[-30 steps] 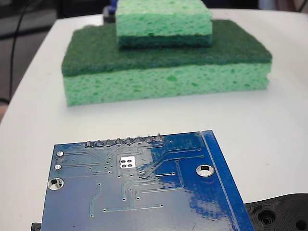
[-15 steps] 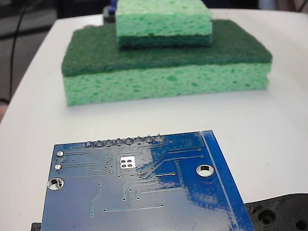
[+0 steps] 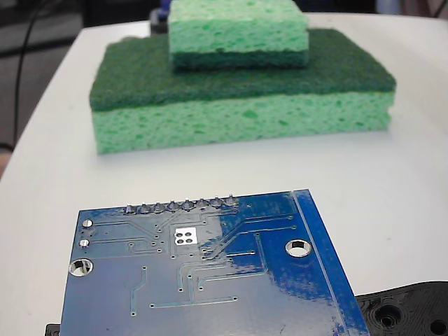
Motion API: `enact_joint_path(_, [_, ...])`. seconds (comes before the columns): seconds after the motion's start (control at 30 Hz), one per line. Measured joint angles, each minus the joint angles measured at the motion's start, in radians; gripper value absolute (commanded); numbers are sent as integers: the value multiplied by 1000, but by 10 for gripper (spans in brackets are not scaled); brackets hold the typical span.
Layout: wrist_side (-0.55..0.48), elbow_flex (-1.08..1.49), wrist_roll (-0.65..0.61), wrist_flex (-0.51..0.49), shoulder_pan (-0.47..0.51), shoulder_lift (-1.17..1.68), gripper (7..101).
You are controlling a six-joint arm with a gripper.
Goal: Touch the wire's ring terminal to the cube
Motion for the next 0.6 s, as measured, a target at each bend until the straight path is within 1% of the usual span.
enact_joint_path(0.47, [-3, 0, -15, -5, 2, 26, 1003])
enact_joint_path(0.57, [0, -15, -25, 35, -2, 60, 1003])
enact_joint_path(0.6, [15, -20, -29, 54, -3, 81, 1003])
